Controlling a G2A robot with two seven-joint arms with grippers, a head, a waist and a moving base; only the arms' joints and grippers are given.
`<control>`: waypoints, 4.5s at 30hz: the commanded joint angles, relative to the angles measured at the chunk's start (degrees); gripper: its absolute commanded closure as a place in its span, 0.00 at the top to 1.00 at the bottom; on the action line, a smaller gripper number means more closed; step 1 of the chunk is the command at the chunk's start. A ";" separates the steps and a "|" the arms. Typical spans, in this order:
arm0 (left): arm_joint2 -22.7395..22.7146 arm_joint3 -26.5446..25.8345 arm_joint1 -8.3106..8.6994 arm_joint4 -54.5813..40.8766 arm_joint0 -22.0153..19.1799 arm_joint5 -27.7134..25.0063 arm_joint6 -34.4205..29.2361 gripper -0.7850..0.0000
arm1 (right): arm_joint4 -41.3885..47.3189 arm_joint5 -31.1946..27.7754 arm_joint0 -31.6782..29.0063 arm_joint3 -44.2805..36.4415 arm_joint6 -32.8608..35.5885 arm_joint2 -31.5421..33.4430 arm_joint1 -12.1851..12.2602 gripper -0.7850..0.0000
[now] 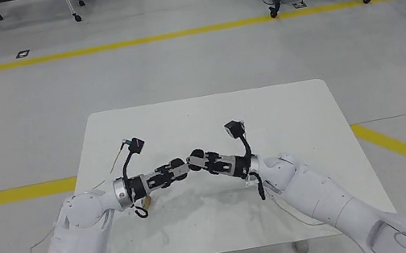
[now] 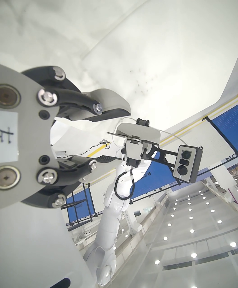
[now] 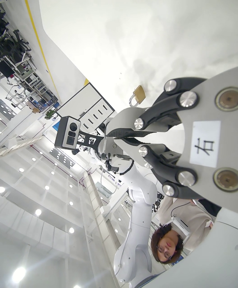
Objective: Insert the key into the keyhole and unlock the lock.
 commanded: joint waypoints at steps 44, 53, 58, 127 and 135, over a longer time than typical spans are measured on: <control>1.99 -1.19 1.71 4.78 -0.26 -0.37 4.80 0.00 | 1.78 -1.68 -1.94 2.08 5.92 5.42 -0.88 0.35; 0.43 -3.09 3.47 5.73 -1.32 -0.30 -9.10 0.00 | -3.73 0.63 -2.12 1.81 14.76 7.78 1.47 0.40; 0.64 -3.33 4.02 7.59 -1.65 -0.40 -11.21 0.00 | -2.13 0.97 -3.36 -1.64 19.20 7.30 2.06 0.40; -8.36 0.31 8.40 13.16 -1.63 3.13 7.42 1.00 | -1.94 -1.68 -15.13 -11.16 12.44 25.82 8.44 0.00; -8.37 -17.06 9.68 51.64 8.95 15.69 16.20 1.00 | -1.94 -1.68 -15.13 -11.16 12.44 25.82 8.44 0.00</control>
